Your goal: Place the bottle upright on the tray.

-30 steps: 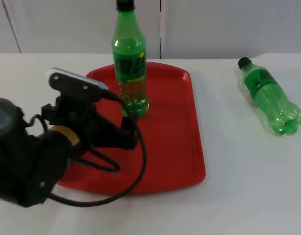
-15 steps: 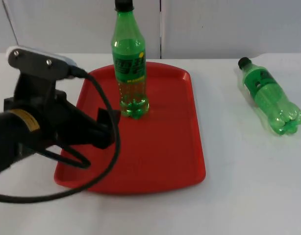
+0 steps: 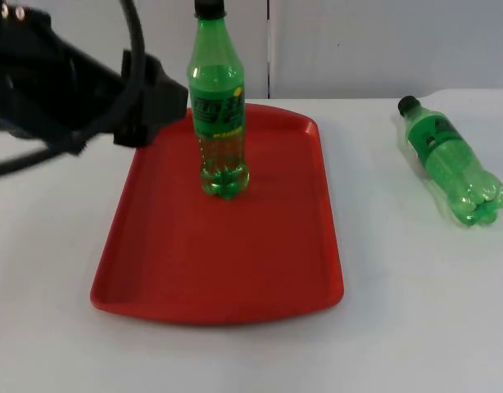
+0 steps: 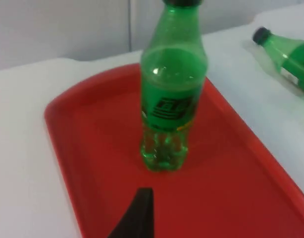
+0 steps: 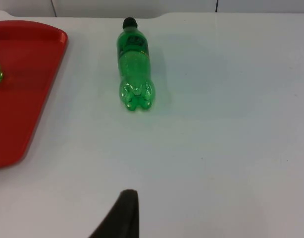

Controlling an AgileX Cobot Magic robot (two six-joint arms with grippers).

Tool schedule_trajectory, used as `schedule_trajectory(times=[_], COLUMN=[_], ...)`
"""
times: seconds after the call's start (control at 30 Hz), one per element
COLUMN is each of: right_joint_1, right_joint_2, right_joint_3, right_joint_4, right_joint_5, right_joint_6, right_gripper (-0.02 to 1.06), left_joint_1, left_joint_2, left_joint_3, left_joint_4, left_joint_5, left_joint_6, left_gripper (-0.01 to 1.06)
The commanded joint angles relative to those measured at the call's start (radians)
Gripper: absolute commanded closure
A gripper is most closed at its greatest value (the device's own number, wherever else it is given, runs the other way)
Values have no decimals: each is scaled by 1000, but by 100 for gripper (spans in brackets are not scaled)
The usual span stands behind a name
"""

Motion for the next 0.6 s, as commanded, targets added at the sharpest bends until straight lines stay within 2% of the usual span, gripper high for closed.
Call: schedule_trajectory(times=[0.0,0.1,0.13,0.2,0.3,0.57], right_joint_1=[-7,-7,-7,-7,-7,-7], right_joint_2=[-4,-4,-4,-4,-4,-4], right_joint_3=[1,1,1,1,1,1], right_joint_4=[1,1,1,1,1,1], right_joint_5=[-5,-5,-5,-5,-5,-5], right_joint_6=[2,2,2,2,2,2], right_gripper=[-1,-1,-1,-1,-1,-1], left_joint_1=[-5,-5,-5,-5,-5,-5], left_joint_2=[-31,-42,-42,-42,-42,-46], left_joint_3=[-50,-110,-110,-140,-169,-173], left_joint_4=[-7,28,28,73,90,122], left_joint_5=[151,297,297,378,453,454], left_joint_6=[0,0,0,0,0,5], left_gripper=[12,12,12,12,12,12])
